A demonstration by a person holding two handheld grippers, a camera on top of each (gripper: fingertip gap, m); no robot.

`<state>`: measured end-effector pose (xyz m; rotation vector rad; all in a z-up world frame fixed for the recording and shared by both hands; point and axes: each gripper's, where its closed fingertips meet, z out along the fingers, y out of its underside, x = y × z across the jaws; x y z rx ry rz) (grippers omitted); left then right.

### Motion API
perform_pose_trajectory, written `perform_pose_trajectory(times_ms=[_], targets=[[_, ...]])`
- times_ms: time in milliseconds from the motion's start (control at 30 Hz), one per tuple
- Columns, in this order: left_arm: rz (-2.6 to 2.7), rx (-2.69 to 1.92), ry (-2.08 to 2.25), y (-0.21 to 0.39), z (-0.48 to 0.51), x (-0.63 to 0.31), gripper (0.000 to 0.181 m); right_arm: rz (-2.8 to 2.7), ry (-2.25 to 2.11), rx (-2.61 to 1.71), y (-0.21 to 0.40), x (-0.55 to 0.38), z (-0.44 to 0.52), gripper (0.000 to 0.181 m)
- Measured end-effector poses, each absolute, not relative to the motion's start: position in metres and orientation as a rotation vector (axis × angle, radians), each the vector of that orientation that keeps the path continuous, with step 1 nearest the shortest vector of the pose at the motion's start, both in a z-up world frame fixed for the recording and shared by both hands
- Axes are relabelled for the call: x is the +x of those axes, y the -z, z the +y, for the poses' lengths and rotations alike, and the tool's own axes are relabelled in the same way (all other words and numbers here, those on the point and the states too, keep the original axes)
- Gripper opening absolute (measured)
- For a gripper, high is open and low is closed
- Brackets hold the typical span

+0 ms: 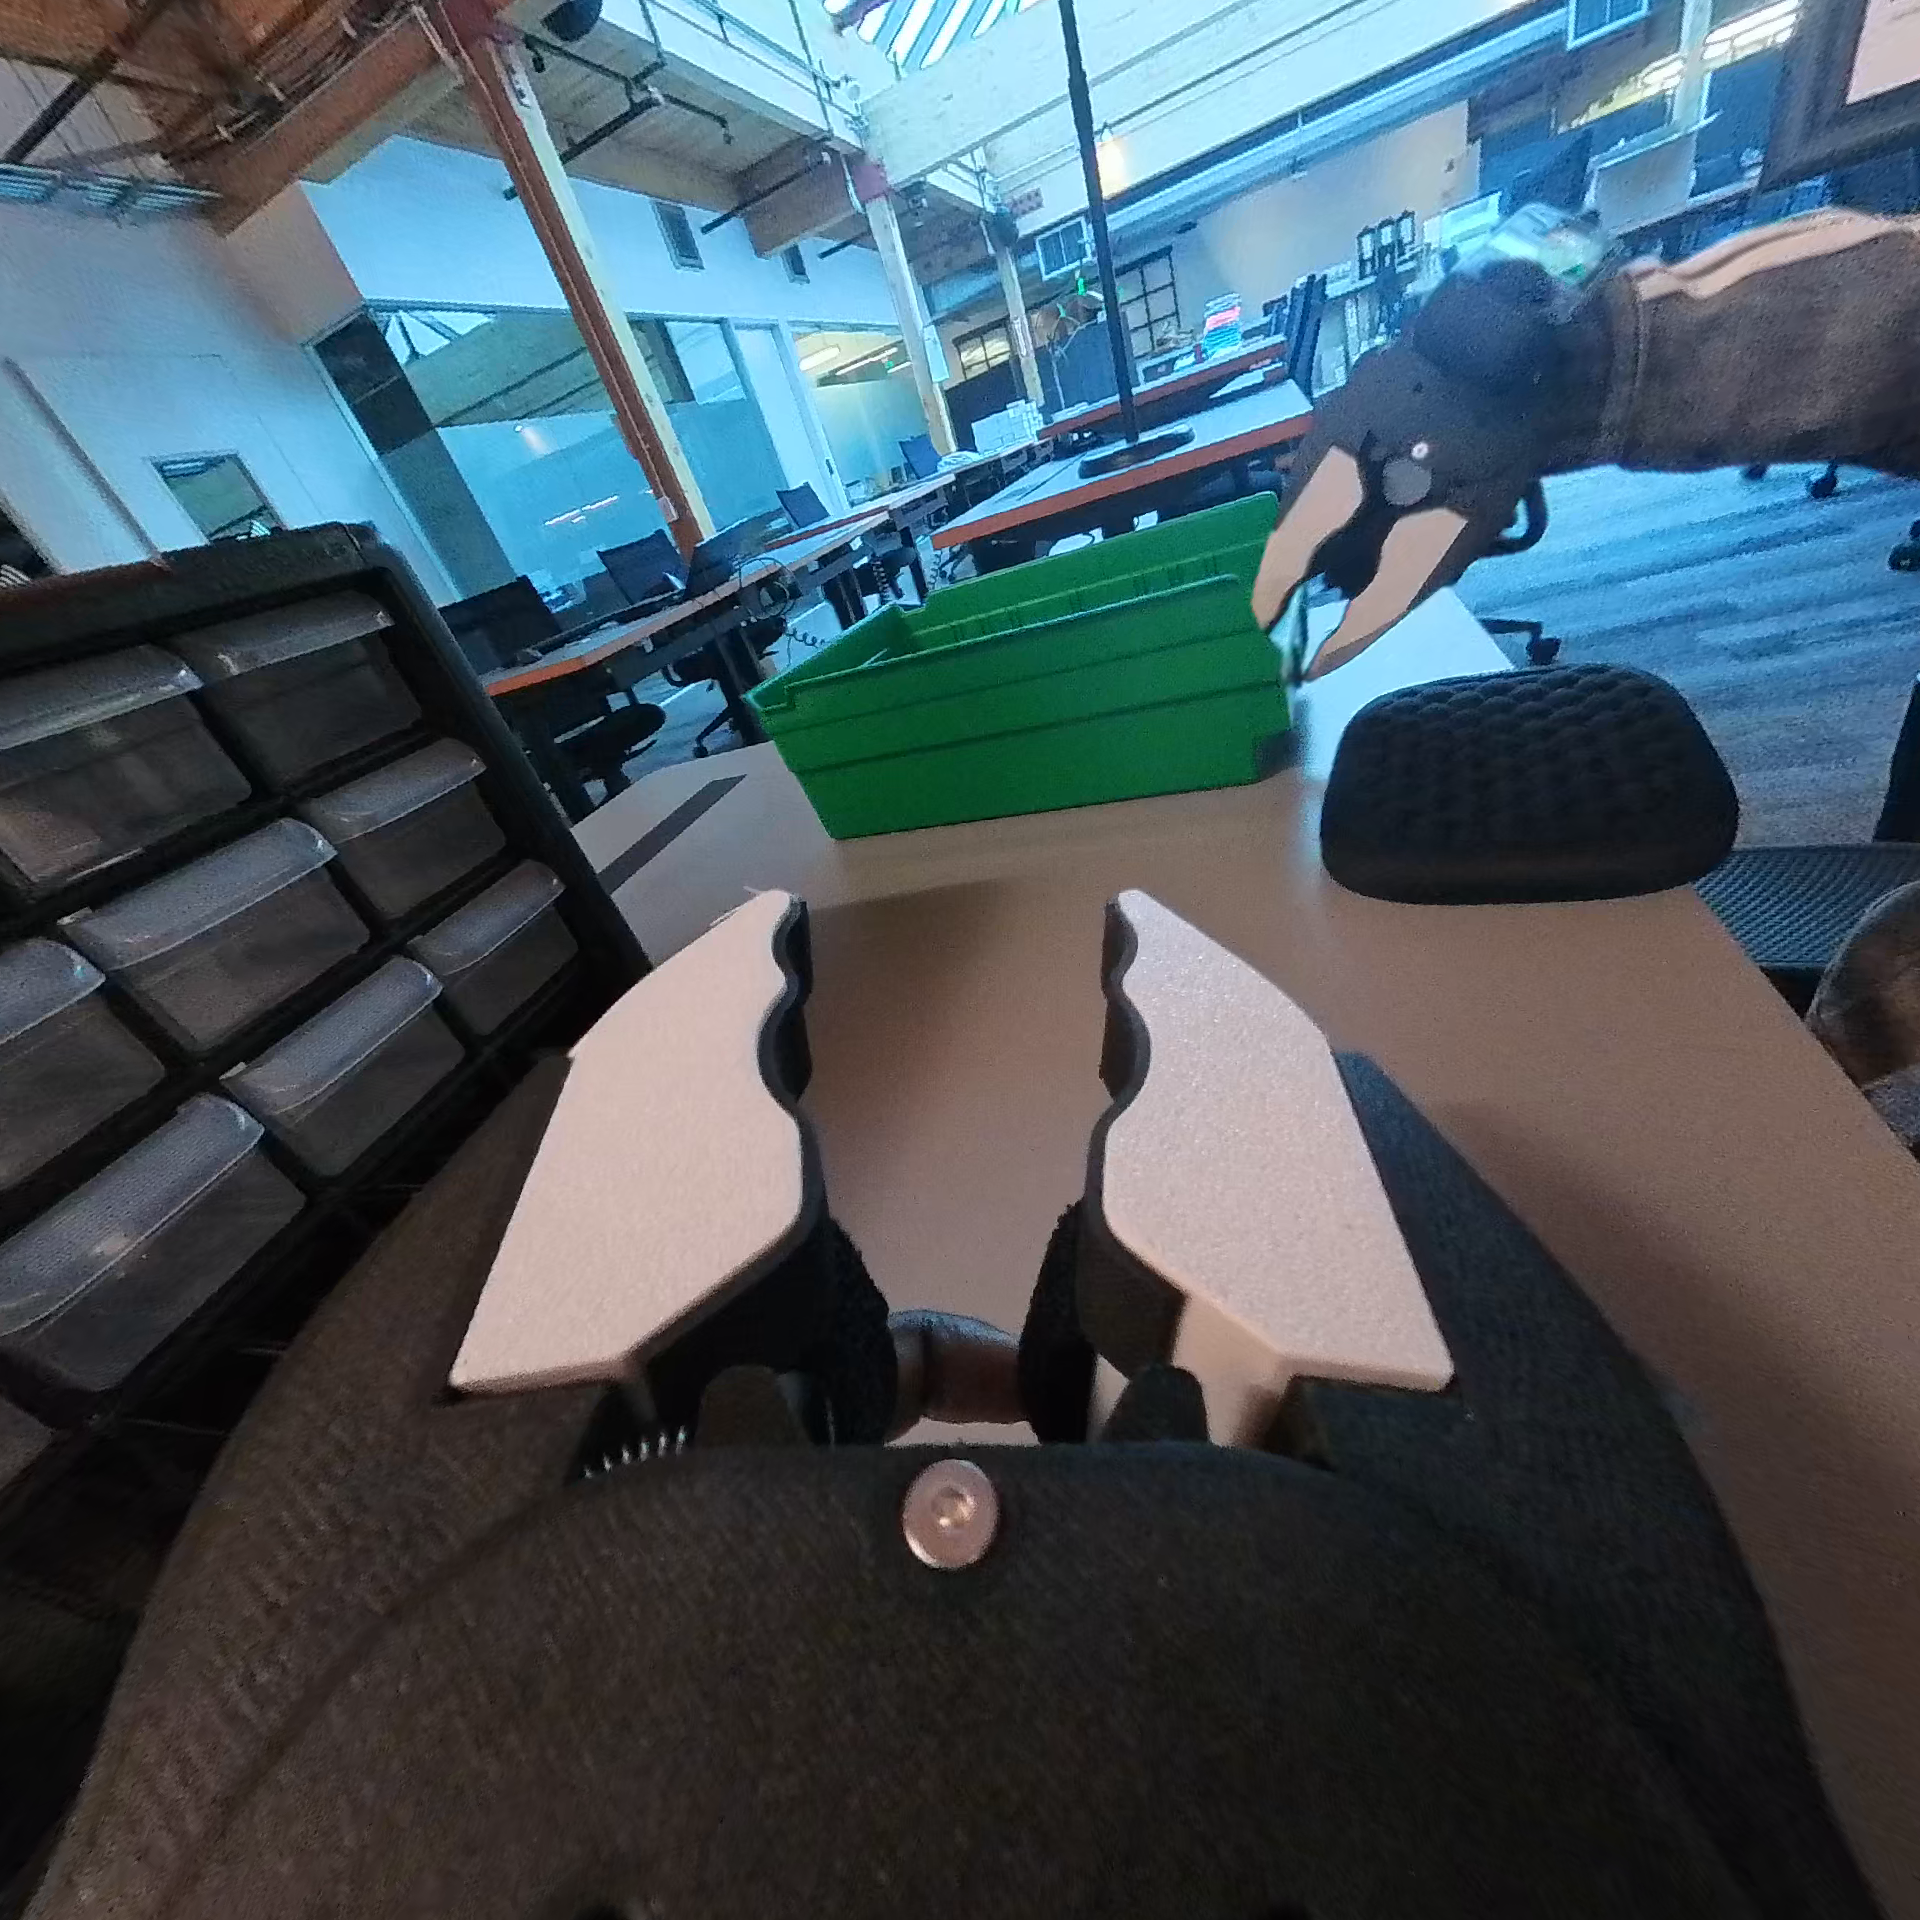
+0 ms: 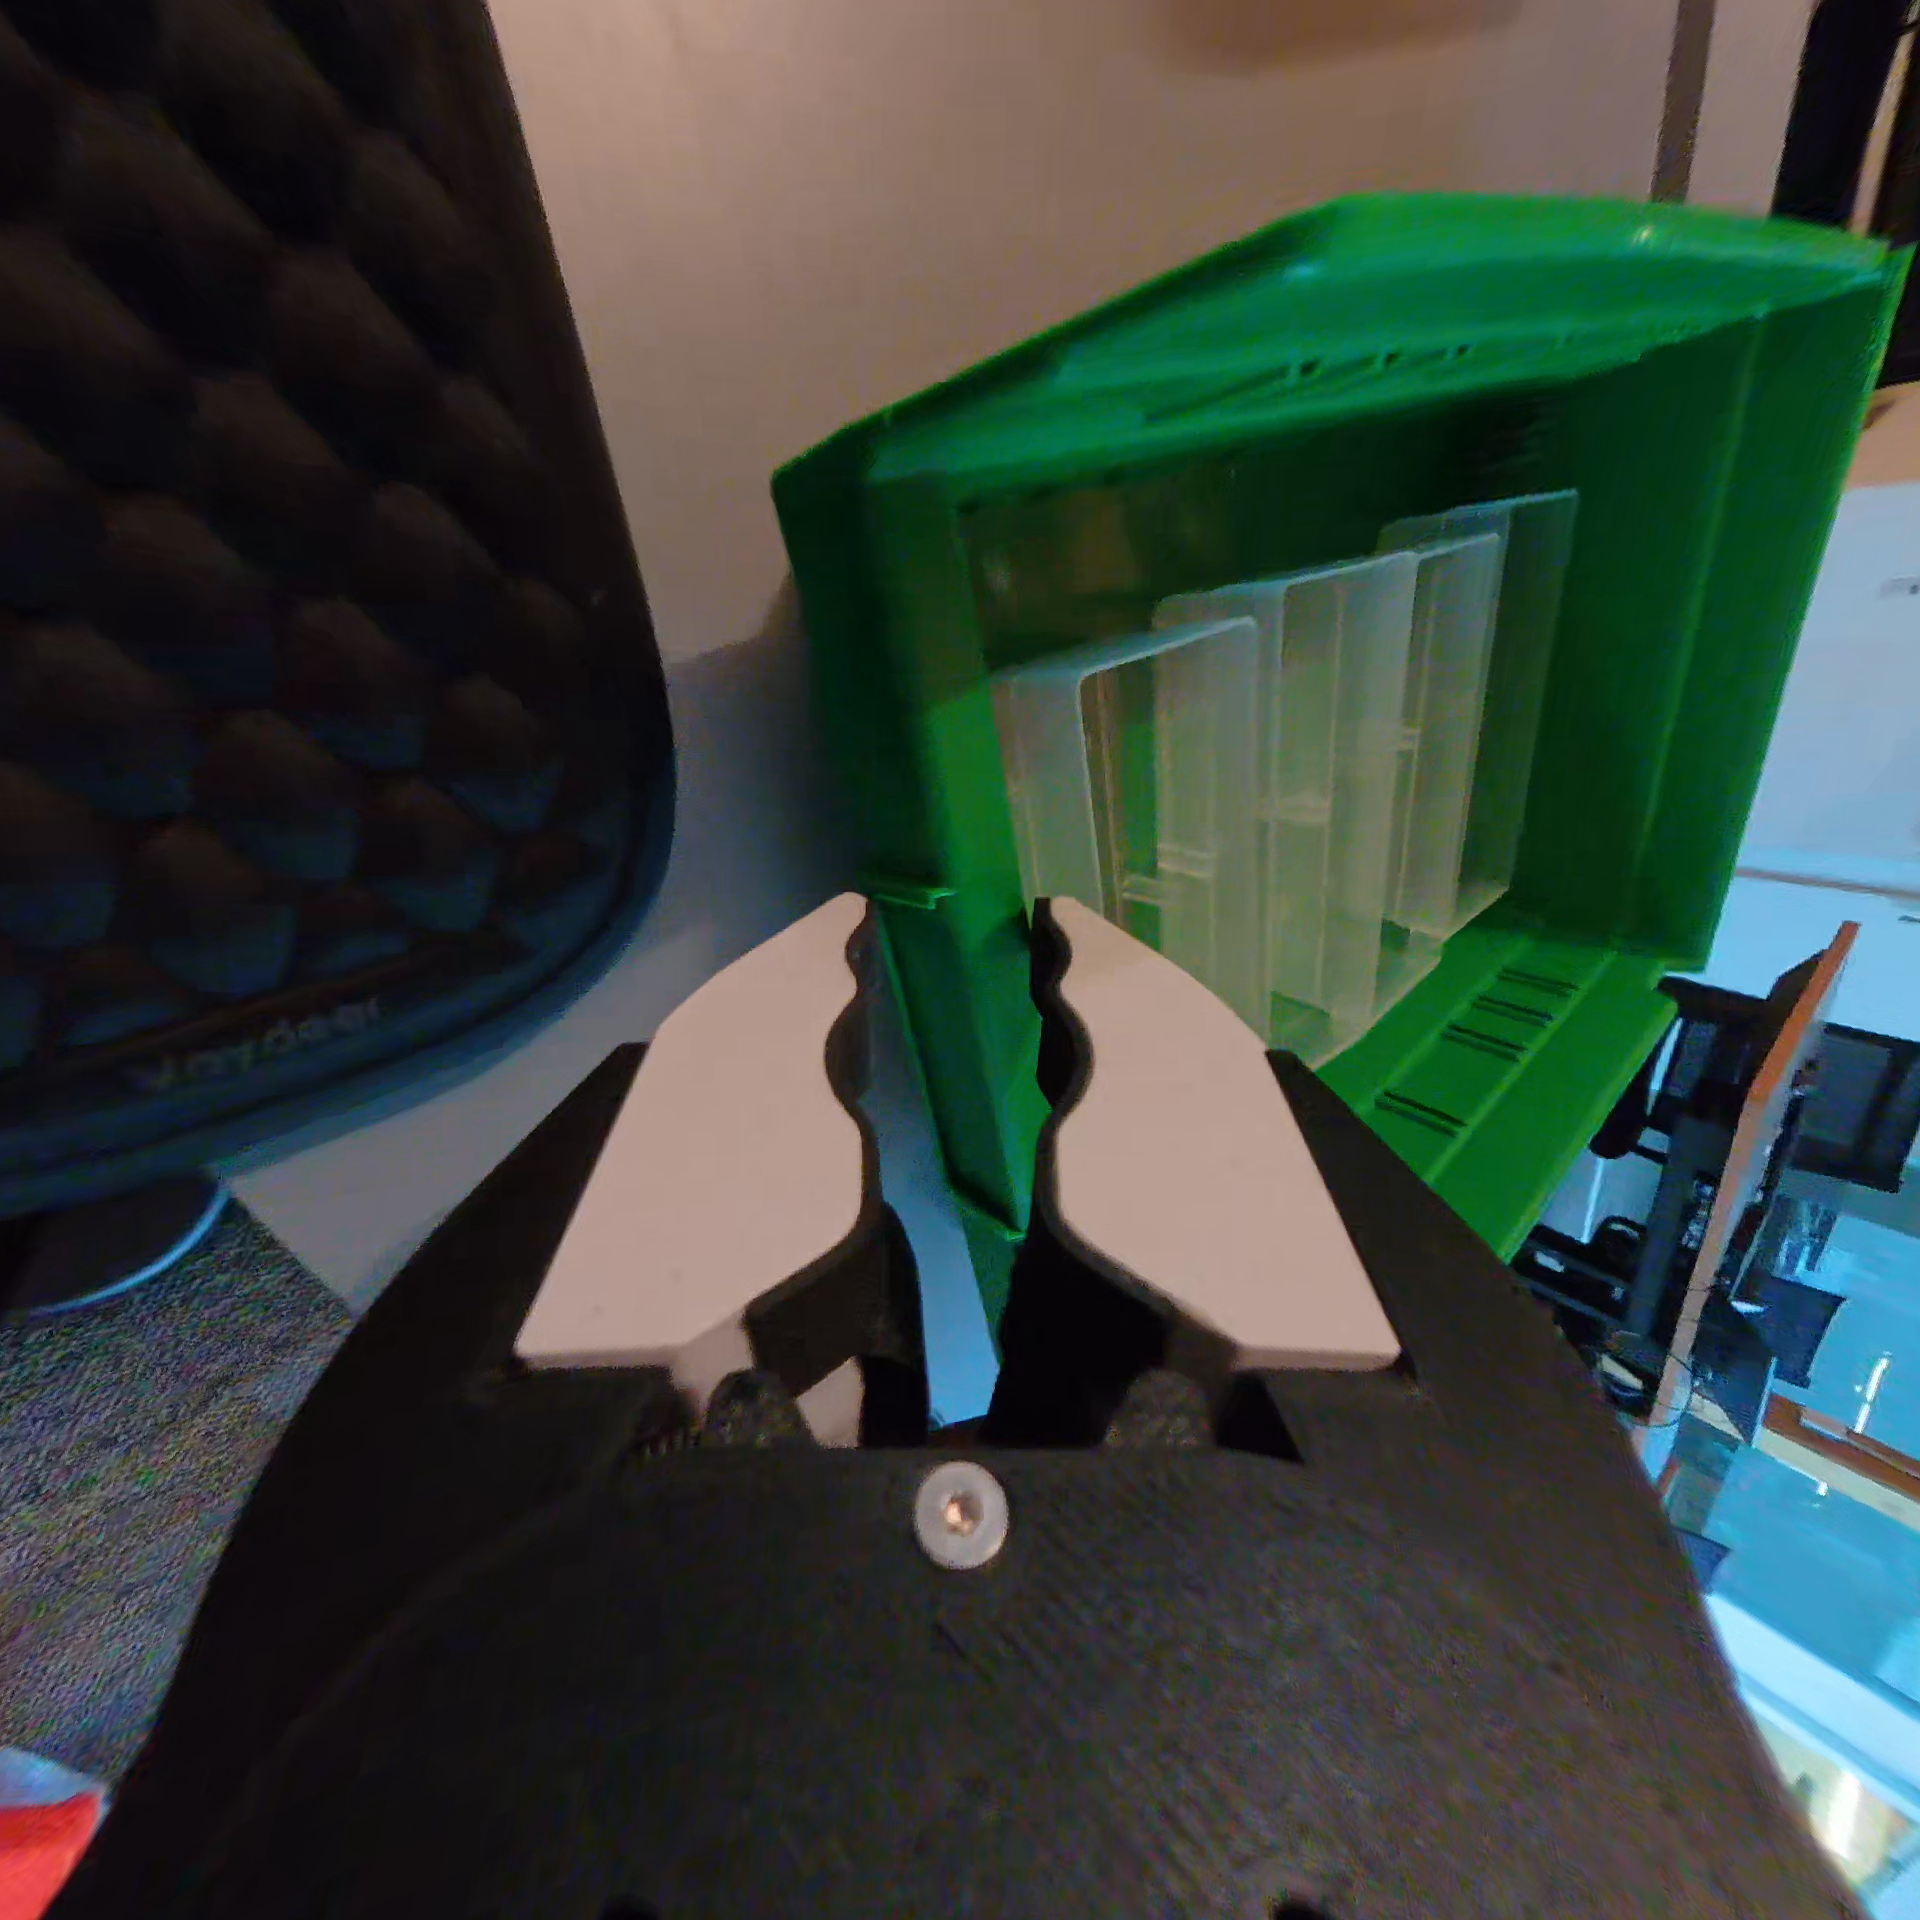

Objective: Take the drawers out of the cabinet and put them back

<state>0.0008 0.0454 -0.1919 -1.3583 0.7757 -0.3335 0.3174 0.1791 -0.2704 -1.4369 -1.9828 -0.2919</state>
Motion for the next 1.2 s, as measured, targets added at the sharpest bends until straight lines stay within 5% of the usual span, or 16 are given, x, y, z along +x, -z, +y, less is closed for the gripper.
perform_pose_trajectory(times_ms=[233,400,500,767,1200], targets=[[0.657,-1.389,-0.198,0.157,0.068,-0.062,0.053,-1.961,0.269,-1.464,0.263,0.305,0.178,0.03],[0.219,-1.437,-0.3,0.122,0.066,-0.157,0.057,-1.443,-0.35,-1.397,0.152,0.199,0.143,0.054],[0.068,-1.645,-0.183,0.161,0.075,-0.192,0.057,-1.175,-0.758,-1.421,0.114,0.127,0.128,0.045],[0.146,-2.02,-0.289,0.244,0.098,-0.231,0.047,-1.247,-0.483,-1.789,0.24,0.007,0.225,0.039],[0.168,-2.06,-0.25,0.265,0.13,-0.241,0.024,-1.297,-0.349,-1.728,0.263,-0.034,0.267,0.021]])
